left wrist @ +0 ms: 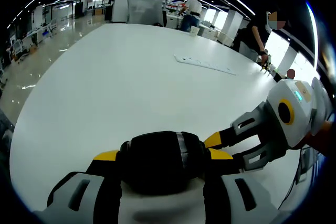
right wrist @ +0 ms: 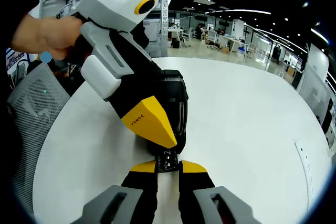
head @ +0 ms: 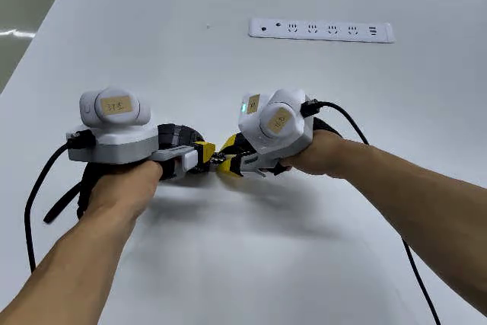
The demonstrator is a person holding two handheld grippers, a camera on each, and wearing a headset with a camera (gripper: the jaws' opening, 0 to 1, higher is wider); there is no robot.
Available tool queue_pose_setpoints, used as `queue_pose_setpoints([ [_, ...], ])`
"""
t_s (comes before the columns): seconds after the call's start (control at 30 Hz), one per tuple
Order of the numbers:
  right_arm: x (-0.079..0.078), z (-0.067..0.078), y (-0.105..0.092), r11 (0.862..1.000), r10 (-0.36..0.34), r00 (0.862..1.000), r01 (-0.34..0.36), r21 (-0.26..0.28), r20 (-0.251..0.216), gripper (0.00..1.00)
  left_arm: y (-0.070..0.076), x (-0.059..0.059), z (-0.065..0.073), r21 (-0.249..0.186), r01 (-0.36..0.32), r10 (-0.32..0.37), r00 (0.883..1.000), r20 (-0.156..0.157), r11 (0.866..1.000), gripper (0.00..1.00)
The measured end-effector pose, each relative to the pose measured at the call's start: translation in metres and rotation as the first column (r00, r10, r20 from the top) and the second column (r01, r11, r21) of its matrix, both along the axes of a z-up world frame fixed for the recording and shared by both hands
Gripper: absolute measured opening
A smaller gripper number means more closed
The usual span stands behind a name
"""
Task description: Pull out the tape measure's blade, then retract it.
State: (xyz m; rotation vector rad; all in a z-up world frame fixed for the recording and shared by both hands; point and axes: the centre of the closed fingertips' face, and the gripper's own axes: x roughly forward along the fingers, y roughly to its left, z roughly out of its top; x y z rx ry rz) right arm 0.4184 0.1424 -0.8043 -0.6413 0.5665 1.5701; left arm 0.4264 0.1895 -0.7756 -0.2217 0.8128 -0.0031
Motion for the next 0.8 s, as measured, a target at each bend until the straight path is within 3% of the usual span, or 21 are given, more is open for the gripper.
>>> queue_pose_setpoints([
  [0.8, -0.0006, -0.0005, 0.0061, 1.000, 0.012, 0.999, -0.011, -0.004, 0.033, 0.12, 0.0000, 0.0007, 0.0002, -0.009, -0.012, 0.013, 1.000, 0.012, 1.000, 0.61],
])
